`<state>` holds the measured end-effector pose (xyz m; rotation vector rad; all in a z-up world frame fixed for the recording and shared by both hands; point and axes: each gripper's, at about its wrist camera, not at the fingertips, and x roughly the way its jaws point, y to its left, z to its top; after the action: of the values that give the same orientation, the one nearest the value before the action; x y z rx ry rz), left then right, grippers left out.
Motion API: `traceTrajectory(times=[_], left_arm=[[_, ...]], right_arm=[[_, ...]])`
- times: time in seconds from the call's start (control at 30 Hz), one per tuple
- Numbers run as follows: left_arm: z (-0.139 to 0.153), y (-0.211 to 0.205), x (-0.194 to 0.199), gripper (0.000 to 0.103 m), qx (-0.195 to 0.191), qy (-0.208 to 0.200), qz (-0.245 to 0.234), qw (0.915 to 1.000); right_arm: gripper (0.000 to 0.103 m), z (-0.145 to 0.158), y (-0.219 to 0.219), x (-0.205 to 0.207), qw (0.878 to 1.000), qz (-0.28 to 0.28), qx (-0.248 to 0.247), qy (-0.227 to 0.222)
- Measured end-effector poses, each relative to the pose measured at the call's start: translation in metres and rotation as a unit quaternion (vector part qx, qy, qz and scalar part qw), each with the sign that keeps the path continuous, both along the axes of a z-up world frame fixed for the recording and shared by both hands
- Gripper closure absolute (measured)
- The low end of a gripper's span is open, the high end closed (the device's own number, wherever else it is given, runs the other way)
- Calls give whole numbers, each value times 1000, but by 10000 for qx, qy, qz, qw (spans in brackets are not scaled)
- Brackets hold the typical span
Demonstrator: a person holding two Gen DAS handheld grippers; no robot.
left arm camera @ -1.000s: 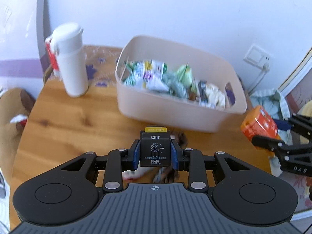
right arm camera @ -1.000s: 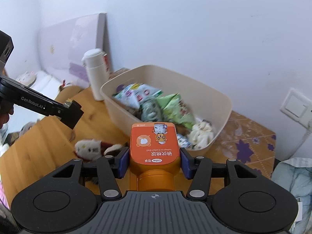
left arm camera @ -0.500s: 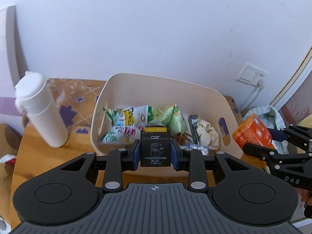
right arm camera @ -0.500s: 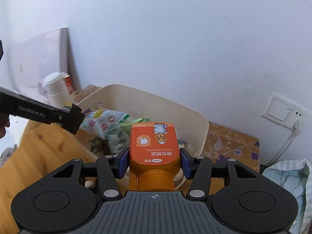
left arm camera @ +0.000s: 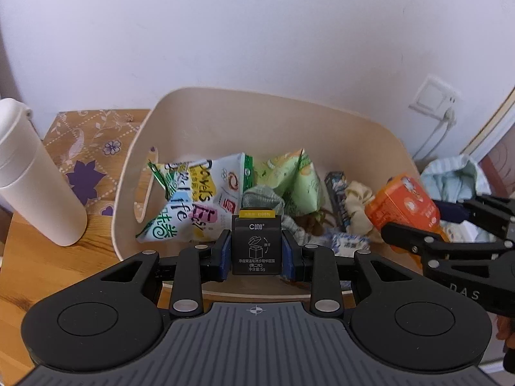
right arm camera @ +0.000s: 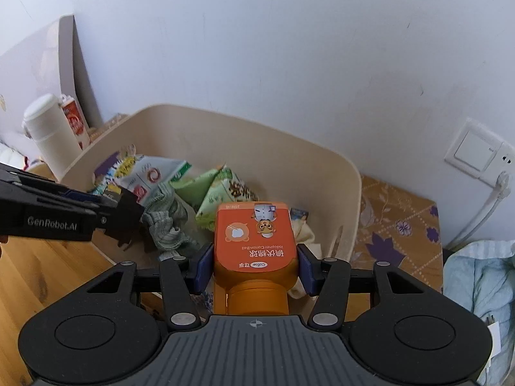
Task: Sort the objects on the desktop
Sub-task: 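Carry both items over the basket and open both tools to drop them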
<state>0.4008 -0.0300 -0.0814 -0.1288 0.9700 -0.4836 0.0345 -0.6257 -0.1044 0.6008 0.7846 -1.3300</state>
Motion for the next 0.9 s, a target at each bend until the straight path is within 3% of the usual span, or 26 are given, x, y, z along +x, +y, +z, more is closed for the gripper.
traceTrajectory(times=[0.17,0.3,0.5,0.9], left_arm=[[-9,-1,2,68,-34,111,-16,9999],[-4,5,0,38,-196,26,3,9998],[1,15,-3,37,-218,38,84,9997],[15,56,-44,33,-63,-399,-116,9991]], right_arm=[[53,-10,-2,8,9998,29,182,48],[44,-9,2,10,9999,18,146,73],[25,1,15,15,9998,-58,-110,168],[13,17,73,48,9975,105,-700,76]])
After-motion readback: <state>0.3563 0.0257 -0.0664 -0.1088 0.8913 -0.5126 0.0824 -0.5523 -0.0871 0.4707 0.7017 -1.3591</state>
